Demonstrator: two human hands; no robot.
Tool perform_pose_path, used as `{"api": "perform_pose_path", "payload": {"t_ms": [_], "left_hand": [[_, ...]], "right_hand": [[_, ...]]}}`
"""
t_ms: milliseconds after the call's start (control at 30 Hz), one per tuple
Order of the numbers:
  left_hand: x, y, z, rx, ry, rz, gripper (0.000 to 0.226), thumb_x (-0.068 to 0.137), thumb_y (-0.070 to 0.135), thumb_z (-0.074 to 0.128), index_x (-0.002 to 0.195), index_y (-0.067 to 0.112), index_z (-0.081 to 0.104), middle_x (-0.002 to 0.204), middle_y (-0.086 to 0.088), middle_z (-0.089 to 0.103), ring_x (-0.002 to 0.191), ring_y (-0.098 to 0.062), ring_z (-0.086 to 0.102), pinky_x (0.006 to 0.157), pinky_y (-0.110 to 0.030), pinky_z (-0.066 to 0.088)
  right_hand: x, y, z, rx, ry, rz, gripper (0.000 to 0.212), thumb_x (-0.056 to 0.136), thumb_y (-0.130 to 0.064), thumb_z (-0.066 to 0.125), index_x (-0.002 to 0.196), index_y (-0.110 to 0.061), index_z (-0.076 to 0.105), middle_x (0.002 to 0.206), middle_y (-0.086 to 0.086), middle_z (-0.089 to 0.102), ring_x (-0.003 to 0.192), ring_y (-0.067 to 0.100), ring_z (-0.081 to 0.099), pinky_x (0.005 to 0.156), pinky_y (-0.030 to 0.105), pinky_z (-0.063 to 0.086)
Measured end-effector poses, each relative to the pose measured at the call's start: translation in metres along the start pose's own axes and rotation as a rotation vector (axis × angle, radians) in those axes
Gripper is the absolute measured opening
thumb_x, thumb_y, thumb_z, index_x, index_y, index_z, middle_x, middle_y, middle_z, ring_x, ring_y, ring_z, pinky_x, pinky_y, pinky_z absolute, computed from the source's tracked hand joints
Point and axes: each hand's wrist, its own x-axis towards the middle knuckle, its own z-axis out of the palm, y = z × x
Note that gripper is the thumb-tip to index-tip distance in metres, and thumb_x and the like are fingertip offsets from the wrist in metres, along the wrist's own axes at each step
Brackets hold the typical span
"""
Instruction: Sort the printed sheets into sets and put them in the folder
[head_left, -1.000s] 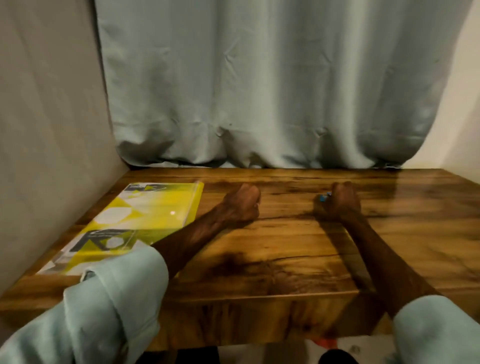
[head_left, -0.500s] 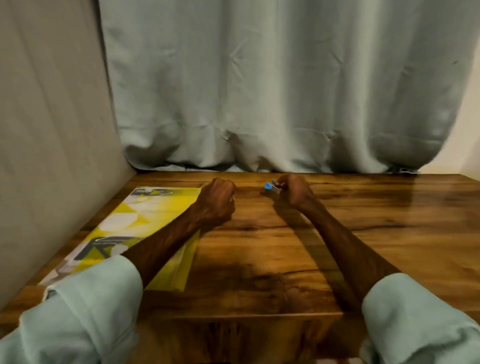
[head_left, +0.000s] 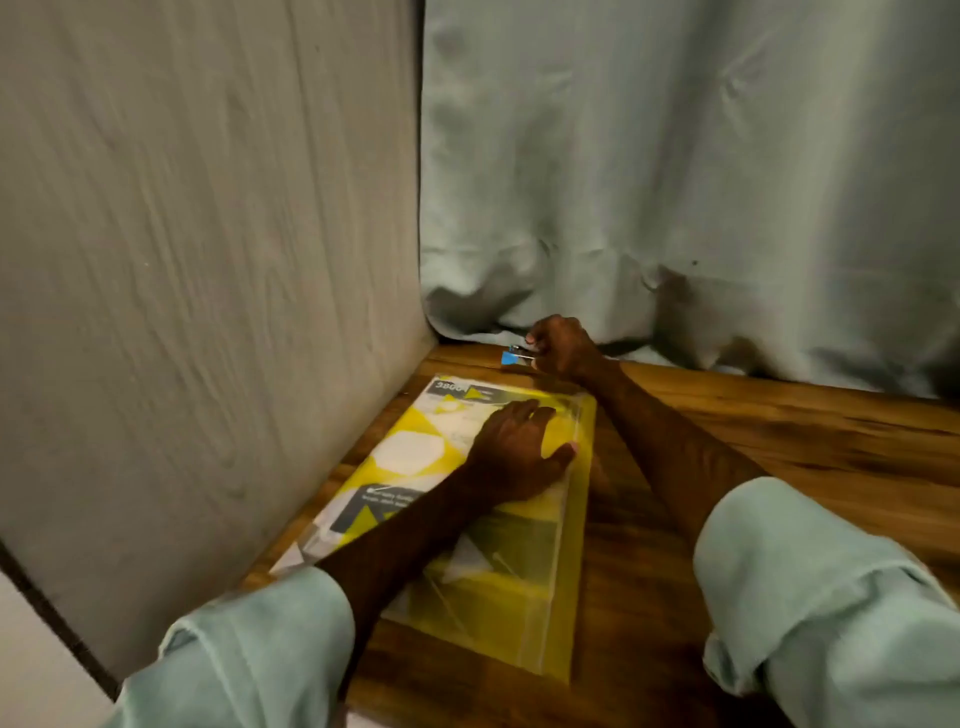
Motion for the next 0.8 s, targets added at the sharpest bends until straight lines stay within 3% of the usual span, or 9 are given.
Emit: {"api": "perform_pose_path", "payload": {"t_ms": [67,233,367,500,633,700,767,800], "left_hand": [[0.001,-0.008,0.010,-0.016,-0.012,0.015,0.085,0.096,0.073,0.029,0.129,0.005,0.066,0.132,-0.020,0.065,0.124,-0.038,0.060,0.108,-0.047,0.046],[0.006,-0.006,0.009,-0.052,-0.021,0.001,0.083,0.084,0.064,0.038,0.138,0.004,0.057,0.140,-0.019,0.058,0.131,-0.036,0.053,0.113,-0.043,0.038],[0.005,-0.005,0.008,-0.053,-0.004,0.012,0.084,0.085,0.065,0.036,0.139,0.003,0.055,0.139,-0.019,0.058,0.129,-0.035,0.053,0.112,-0.042,0.039],[0.005,-0.006,0.008,-0.020,-0.045,0.003,0.088,0.086,0.071,0.029,0.141,0.008,0.054,0.146,-0.016,0.054,0.135,-0.034,0.048,0.115,-0.042,0.035],[0.004,0.002,-0.003,-0.036,-0.121,-0.088,0.087,0.087,0.074,0.027,0.148,0.015,0.049,0.156,-0.009,0.044,0.145,-0.027,0.037,0.121,-0.038,0.026],[0.003,0.010,-0.012,-0.036,-0.150,-0.093,0.072,0.097,0.065,0.041,0.149,0.016,0.047,0.157,-0.007,0.043,0.147,-0.025,0.035,0.122,-0.037,0.025],[0.002,0.012,-0.015,-0.016,-0.167,-0.095,0.064,0.102,0.057,0.046,0.148,0.013,0.048,0.156,-0.009,0.045,0.146,-0.027,0.037,0.121,-0.037,0.027],[0.000,0.013,-0.021,-0.007,-0.174,-0.118,0.063,0.103,0.055,0.045,0.147,0.010,0.050,0.154,-0.011,0.047,0.145,-0.028,0.038,0.120,-0.036,0.027]], "right_hand": [[0.007,0.000,0.014,-0.011,-0.024,0.018,0.037,0.072,-0.016,0.083,0.106,-0.019,0.069,0.108,0.011,0.069,0.100,0.027,0.066,0.094,0.041,0.056],[-0.002,-0.022,0.025,-0.015,-0.054,0.007,0.035,0.074,-0.005,0.082,0.107,-0.010,0.072,0.108,0.010,0.070,0.102,0.026,0.065,0.094,0.040,0.055],[-0.004,-0.022,0.026,0.001,-0.071,0.013,0.040,0.078,-0.011,0.083,0.116,-0.010,0.069,0.114,0.010,0.067,0.107,0.025,0.063,0.096,0.041,0.055],[-0.032,-0.024,-0.003,-0.018,-0.023,0.029,0.036,0.090,-0.023,0.073,0.124,-0.012,0.068,0.122,0.012,0.067,0.114,0.030,0.062,0.095,0.036,0.052],[-0.101,-0.010,-0.044,-0.068,0.007,-0.002,0.038,0.094,-0.021,0.067,0.130,-0.007,0.065,0.129,0.017,0.065,0.120,0.033,0.060,0.099,0.036,0.046],[-0.148,0.004,-0.068,-0.082,0.011,0.023,0.043,0.090,-0.037,0.062,0.122,-0.010,0.069,0.125,0.015,0.068,0.117,0.031,0.062,0.099,0.039,0.049],[-0.194,0.022,-0.090,-0.096,0.006,0.041,0.048,0.079,-0.050,0.050,0.102,-0.016,0.074,0.105,0.008,0.076,0.099,0.025,0.070,0.085,0.040,0.056],[-0.215,0.025,-0.101,-0.119,-0.006,0.064,0.043,0.079,-0.047,0.049,0.094,-0.015,0.074,0.093,0.004,0.077,0.088,0.021,0.072,0.075,0.040,0.058]]}}
